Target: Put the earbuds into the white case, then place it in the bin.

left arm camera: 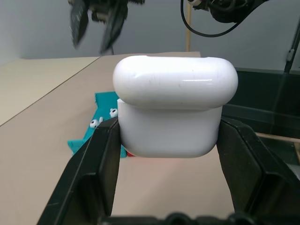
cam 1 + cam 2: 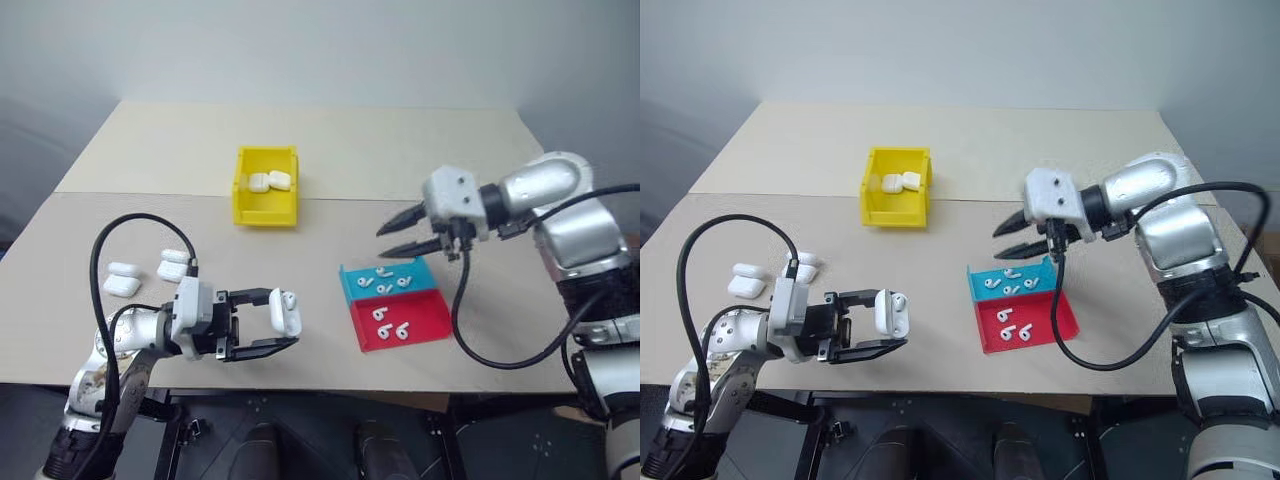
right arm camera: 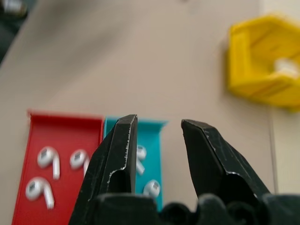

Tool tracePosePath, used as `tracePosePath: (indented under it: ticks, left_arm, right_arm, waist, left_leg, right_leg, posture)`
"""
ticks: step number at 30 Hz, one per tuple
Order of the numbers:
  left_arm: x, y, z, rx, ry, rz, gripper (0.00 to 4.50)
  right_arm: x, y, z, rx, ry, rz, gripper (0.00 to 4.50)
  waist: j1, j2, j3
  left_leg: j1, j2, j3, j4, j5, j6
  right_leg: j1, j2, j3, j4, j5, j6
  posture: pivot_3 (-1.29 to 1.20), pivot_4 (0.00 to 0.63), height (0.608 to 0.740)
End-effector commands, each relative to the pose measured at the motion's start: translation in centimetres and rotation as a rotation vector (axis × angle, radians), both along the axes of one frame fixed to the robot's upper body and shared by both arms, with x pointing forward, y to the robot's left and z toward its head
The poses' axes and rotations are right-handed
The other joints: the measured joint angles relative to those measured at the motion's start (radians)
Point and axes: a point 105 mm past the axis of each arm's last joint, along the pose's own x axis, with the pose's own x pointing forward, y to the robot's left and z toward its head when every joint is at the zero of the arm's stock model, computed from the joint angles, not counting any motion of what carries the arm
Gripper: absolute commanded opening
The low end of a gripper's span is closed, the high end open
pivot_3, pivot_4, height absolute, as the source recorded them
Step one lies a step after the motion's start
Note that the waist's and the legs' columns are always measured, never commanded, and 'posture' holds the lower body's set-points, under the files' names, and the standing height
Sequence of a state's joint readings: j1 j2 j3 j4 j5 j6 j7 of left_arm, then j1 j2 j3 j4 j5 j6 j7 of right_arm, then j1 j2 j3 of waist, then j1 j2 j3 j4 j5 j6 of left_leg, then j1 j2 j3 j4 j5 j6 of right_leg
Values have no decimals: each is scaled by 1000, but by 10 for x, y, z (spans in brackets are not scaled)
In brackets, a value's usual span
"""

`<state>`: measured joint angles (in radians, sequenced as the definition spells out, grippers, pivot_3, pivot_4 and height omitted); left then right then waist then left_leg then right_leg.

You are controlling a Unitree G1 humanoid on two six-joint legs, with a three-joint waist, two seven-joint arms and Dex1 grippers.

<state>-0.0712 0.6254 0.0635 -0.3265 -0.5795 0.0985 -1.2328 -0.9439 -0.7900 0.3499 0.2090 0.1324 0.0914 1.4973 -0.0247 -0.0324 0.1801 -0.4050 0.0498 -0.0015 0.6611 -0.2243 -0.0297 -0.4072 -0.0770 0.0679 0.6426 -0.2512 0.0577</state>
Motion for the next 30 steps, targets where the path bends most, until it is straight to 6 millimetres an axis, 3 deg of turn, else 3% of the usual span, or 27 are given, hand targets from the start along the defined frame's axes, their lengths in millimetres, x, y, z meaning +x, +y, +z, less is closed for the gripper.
tracePosePath:
  ticks: [1,9,30]
  left_arm:
    - [-4,-3,8,1,-68,3,2767]
    - [-5,-9,8,-9,-69,9,2767]
    - [-7,-16,8,-19,-74,14,2767]
  right_arm:
    - [16,-8,-9,-208,-88,25,1893]
    - [31,-17,-30,-444,-156,160,1893]
    - [41,-18,-48,-555,-219,280,1893]
  waist:
    - [-1,1,0]
    - [-5,1,1]
    - [-18,3,2]
  left_leg:
    - [0,0,0,0,0,0]
    - [0,0,0,0,0,0]
    - [1,0,0,0,0,0]
  right_leg:
    - [0,0,0,0,0,0]
    - [-1,0,0,0,0,0]
    - [-1,0,0,3,0,0]
  posture:
    - [0,150,740]
    - [0,150,740]
    - [0,150,740]
